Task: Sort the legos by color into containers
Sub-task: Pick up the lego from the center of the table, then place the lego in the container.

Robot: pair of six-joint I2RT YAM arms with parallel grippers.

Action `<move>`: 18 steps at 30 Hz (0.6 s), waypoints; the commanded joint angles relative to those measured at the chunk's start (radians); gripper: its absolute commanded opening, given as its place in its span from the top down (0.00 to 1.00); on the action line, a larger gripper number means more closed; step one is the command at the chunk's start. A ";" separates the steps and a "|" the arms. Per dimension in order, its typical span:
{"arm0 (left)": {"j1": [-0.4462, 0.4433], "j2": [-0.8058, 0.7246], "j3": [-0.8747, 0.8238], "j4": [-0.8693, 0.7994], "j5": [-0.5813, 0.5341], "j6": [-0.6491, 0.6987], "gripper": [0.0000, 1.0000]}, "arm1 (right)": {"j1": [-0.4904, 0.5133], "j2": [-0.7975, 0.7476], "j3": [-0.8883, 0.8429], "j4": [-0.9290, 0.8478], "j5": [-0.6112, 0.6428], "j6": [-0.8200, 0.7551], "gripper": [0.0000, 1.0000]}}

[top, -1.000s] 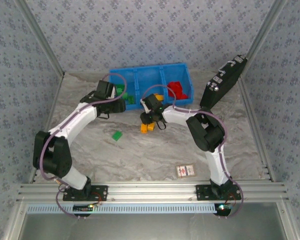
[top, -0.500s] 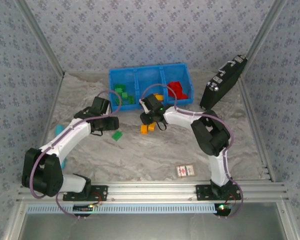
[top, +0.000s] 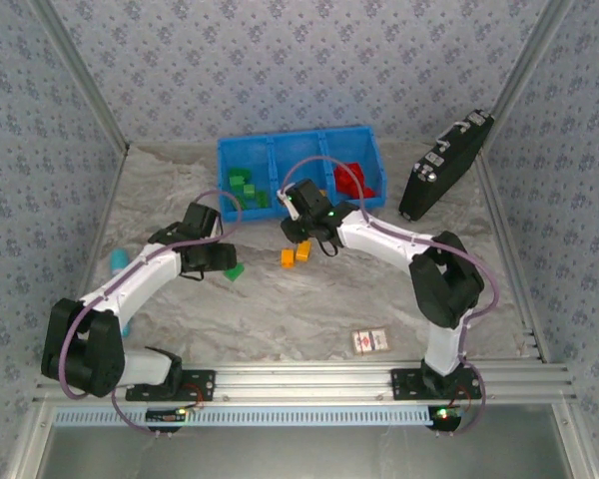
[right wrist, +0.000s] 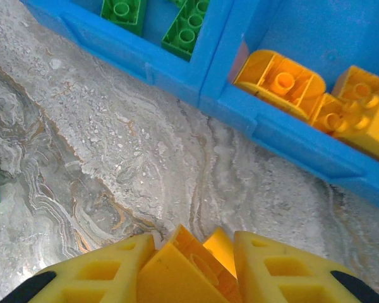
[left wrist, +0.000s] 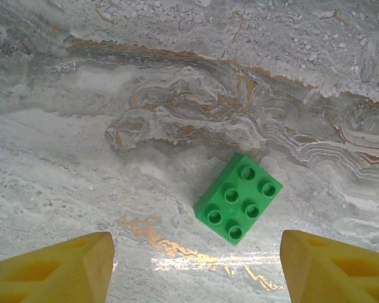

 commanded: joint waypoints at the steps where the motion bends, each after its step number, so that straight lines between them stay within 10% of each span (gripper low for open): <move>1: -0.003 -0.006 -0.017 0.017 0.030 -0.010 0.30 | -0.021 -0.034 0.068 -0.057 0.047 -0.058 0.64; 18: -0.034 0.065 -0.054 0.044 0.074 -0.015 0.28 | -0.173 0.256 0.462 -0.079 -0.007 -0.100 0.64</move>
